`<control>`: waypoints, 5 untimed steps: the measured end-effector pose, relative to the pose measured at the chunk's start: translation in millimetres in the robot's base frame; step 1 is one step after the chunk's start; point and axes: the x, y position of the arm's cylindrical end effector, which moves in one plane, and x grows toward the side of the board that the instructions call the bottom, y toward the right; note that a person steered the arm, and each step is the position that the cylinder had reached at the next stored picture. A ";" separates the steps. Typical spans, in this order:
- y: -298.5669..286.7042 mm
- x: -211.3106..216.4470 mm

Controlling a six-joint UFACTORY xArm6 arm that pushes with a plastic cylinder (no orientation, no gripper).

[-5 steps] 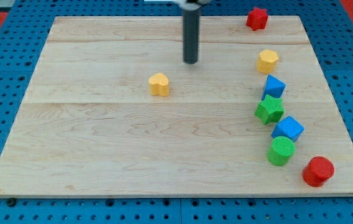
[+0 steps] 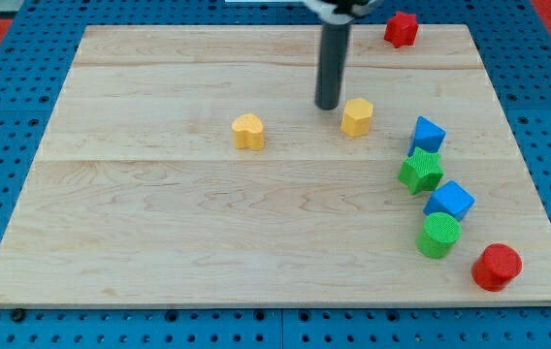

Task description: Place the yellow hexagon toward the top left side of the blue triangle

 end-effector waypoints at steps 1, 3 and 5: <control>27.6 -6.0; 115.9 -37.5; 61.6 -3.7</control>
